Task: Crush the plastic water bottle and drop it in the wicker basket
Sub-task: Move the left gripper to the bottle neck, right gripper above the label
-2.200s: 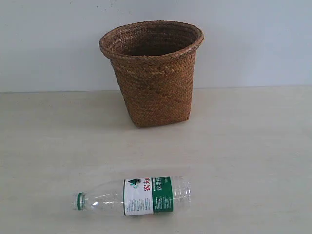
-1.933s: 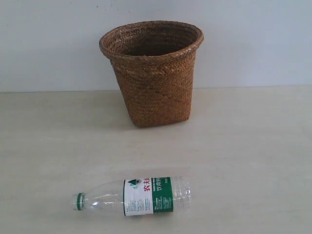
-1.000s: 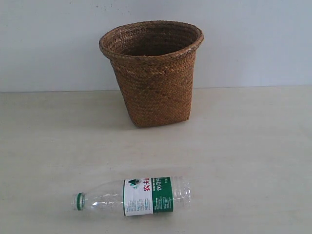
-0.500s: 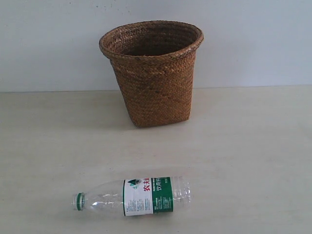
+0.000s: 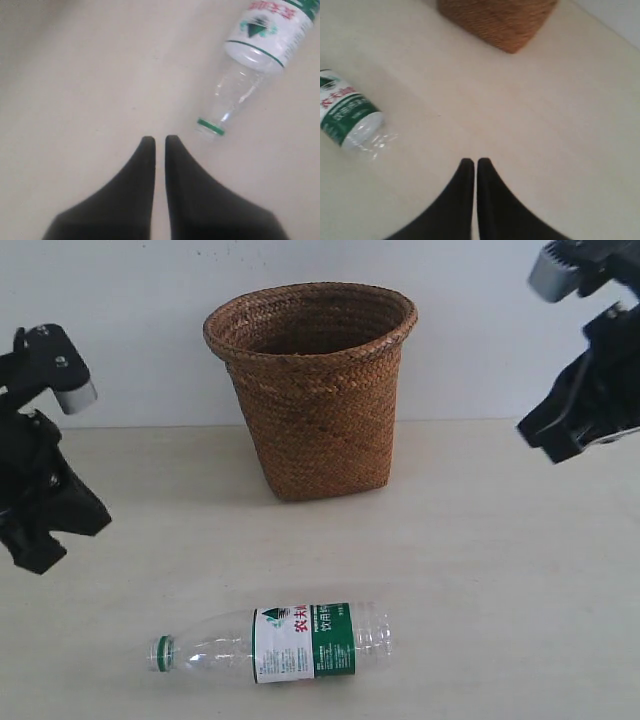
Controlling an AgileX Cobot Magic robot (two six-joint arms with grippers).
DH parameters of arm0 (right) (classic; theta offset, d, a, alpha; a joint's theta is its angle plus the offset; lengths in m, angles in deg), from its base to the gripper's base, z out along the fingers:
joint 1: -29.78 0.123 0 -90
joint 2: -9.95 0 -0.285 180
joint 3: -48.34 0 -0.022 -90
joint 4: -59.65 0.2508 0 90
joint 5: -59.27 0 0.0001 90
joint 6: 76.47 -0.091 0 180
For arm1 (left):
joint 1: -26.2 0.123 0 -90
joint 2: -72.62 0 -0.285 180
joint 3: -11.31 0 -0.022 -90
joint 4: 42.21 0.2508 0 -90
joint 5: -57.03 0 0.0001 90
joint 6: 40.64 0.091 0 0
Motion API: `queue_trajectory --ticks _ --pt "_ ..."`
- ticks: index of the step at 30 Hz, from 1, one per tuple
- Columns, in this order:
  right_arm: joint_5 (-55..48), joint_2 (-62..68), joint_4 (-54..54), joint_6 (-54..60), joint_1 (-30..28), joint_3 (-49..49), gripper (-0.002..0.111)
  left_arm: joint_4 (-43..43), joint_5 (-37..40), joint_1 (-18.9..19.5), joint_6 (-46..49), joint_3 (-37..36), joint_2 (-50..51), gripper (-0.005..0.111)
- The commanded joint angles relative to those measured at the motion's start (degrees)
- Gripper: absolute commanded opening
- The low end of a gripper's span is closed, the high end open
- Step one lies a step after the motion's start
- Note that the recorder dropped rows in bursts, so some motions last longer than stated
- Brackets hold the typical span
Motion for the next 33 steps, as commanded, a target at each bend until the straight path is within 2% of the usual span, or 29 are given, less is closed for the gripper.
queue_trajectory --ticks 1,6,14,16,21,27,33 --pt "-2.48 4.74 1.03 3.14 5.59 1.69 0.0 -2.92 4.28 -0.33 10.98 0.54 1.68 0.004" --pt "-3.1 10.05 2.35 4.03 11.16 2.19 0.0 -6.45 4.82 -0.33 20.9 -1.61 2.8 0.007" --pt "-2.54 15.96 11.65 9.8 12.9 2.19 0.0 -13.87 2.97 -0.33 42.96 -7.22 7.58 0.064" --pt "-2.27 16.69 11.66 9.8 12.9 2.19 0.0 -15.84 -0.76 -0.33 43.13 -8.38 9.18 0.065" --pt "-1.76 17.57 13.15 9.8 12.9 2.19 0.0 -16.38 -2.59 -0.38 43.81 -8.54 14.84 0.065" --pt "-0.99 17.57 13.15 9.8 12.9 2.19 0.0 -16.5 -9.93 -4.62 43.81 -8.54 20.08 0.064" --pt "-1.01 17.57 13.15 9.69 12.9 2.08 0.0 -16.78 -12.44 -4.94 43.81 -8.54 23.89 0.064"
